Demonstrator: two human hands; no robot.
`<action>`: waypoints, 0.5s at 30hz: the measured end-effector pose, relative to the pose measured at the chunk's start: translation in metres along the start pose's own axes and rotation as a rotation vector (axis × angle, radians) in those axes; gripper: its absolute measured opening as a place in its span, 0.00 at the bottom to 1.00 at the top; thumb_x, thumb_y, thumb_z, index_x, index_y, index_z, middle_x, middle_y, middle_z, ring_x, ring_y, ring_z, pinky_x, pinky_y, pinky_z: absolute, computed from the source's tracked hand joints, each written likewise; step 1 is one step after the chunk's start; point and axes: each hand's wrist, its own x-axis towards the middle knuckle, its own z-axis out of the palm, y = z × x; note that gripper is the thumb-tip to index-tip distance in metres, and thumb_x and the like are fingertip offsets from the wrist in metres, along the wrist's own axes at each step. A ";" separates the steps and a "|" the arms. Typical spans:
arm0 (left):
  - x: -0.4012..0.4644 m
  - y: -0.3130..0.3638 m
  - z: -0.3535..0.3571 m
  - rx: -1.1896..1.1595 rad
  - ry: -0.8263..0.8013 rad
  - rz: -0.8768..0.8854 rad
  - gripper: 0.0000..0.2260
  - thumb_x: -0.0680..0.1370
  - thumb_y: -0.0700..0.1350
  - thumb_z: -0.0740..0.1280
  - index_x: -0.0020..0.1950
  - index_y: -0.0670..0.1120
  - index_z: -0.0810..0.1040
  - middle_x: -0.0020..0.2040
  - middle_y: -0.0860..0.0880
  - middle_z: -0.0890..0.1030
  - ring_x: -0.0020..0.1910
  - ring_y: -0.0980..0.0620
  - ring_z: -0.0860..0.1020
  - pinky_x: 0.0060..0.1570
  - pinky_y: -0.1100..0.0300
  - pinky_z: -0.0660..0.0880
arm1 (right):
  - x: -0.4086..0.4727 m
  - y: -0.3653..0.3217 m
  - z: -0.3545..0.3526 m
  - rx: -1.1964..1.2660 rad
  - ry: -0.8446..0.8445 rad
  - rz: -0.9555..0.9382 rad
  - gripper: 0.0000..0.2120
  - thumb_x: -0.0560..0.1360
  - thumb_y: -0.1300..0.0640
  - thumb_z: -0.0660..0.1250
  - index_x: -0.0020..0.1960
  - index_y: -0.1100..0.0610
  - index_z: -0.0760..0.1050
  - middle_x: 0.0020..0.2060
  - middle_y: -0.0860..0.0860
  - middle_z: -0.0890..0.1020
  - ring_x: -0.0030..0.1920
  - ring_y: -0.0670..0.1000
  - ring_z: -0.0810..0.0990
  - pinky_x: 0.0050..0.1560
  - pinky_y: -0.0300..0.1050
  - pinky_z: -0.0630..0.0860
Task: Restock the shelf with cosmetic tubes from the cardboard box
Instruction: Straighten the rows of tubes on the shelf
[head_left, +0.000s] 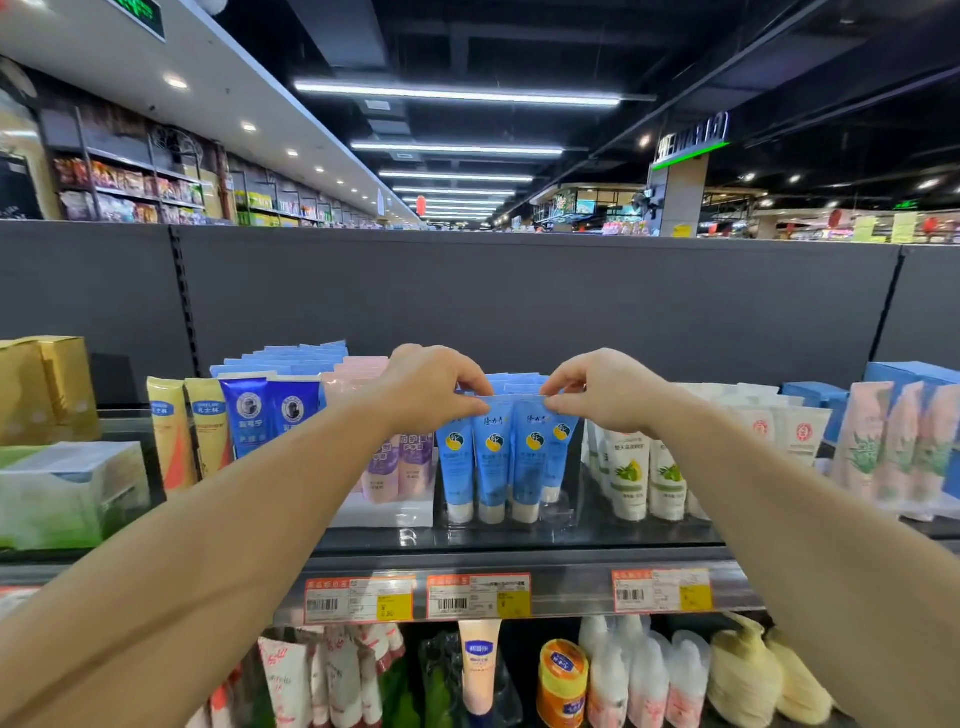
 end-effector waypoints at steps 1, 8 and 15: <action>0.001 -0.001 0.001 0.008 0.003 0.002 0.09 0.77 0.54 0.68 0.55 0.55 0.82 0.47 0.60 0.77 0.50 0.58 0.75 0.65 0.55 0.66 | 0.001 0.000 0.002 -0.017 -0.004 -0.004 0.03 0.75 0.48 0.68 0.49 0.43 0.79 0.48 0.44 0.80 0.50 0.46 0.78 0.56 0.49 0.77; 0.007 -0.004 0.009 0.030 0.009 0.000 0.11 0.77 0.57 0.67 0.57 0.55 0.80 0.55 0.59 0.80 0.56 0.57 0.76 0.74 0.49 0.46 | 0.006 0.013 -0.009 0.007 0.156 0.003 0.06 0.77 0.47 0.65 0.51 0.42 0.79 0.46 0.41 0.81 0.50 0.47 0.78 0.57 0.52 0.74; 0.014 0.006 0.012 0.018 0.129 0.076 0.12 0.75 0.58 0.68 0.56 0.55 0.80 0.49 0.61 0.77 0.57 0.57 0.75 0.73 0.50 0.50 | 0.011 0.019 0.001 -0.159 0.125 0.076 0.08 0.77 0.43 0.64 0.53 0.43 0.79 0.48 0.42 0.81 0.51 0.48 0.76 0.56 0.50 0.64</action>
